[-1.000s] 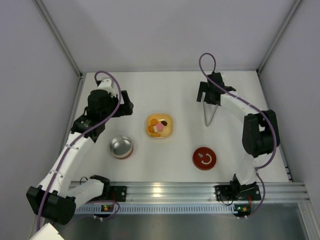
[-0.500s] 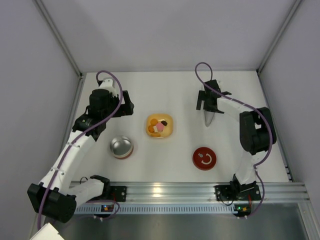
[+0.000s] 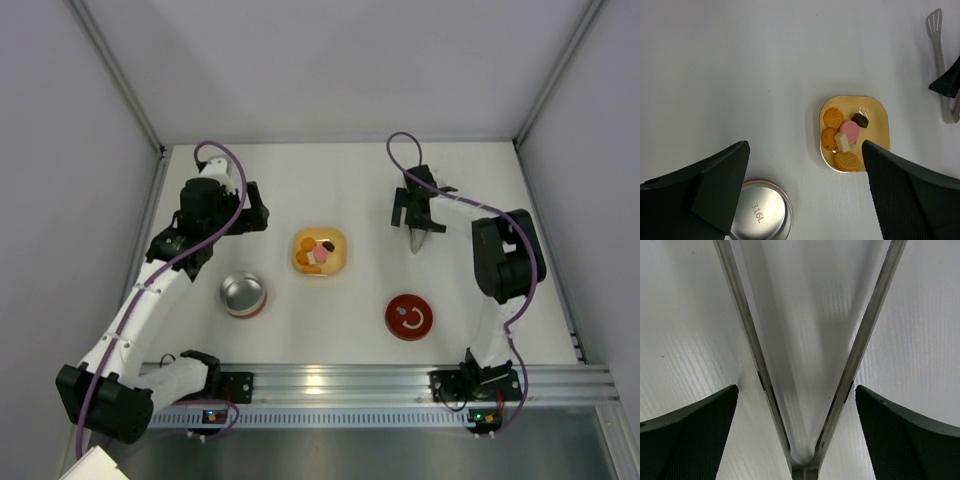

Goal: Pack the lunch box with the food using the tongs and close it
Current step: Pick up the clamp at the center of the board.

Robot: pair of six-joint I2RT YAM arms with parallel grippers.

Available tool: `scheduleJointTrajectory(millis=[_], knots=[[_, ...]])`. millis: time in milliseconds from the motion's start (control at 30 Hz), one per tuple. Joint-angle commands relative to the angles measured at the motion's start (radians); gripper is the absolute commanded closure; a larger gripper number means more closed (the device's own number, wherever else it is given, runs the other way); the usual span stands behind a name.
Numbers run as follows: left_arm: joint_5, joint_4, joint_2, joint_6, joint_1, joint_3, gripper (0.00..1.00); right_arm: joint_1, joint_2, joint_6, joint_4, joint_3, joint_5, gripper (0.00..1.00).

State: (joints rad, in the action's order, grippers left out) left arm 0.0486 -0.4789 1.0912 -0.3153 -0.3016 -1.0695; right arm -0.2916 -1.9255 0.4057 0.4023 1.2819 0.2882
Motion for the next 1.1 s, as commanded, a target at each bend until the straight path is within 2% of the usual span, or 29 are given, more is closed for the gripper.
scheduleJointTrajectory(millis=[0, 767, 1000, 1033, 1067], knots=[[-0.006, 0.023, 0.003, 0.002, 0.005, -0.018, 0.01, -0.011, -0.010, 0.022, -0.051, -0.003, 0.029, 0.03], [-0.009, 0.023, 0.010, -0.001, 0.005, -0.018, 0.01, 0.069, -0.067, -0.022, -0.069, 0.045, -0.069, 0.13], [-0.009, 0.022, 0.012, -0.002, 0.005, -0.018, 0.01, 0.069, -0.078, -0.028, -0.042, 0.056, -0.066, 0.23], [-0.009, 0.020, 0.012, -0.004, 0.005, -0.017, 0.01, 0.069, -0.070, -0.028, -0.045, 0.047, -0.067, 0.31], [-0.010, 0.019, 0.013, -0.002, 0.005, -0.018, 0.01, 0.069, -0.067, -0.028, -0.046, 0.040, -0.072, 0.34]])
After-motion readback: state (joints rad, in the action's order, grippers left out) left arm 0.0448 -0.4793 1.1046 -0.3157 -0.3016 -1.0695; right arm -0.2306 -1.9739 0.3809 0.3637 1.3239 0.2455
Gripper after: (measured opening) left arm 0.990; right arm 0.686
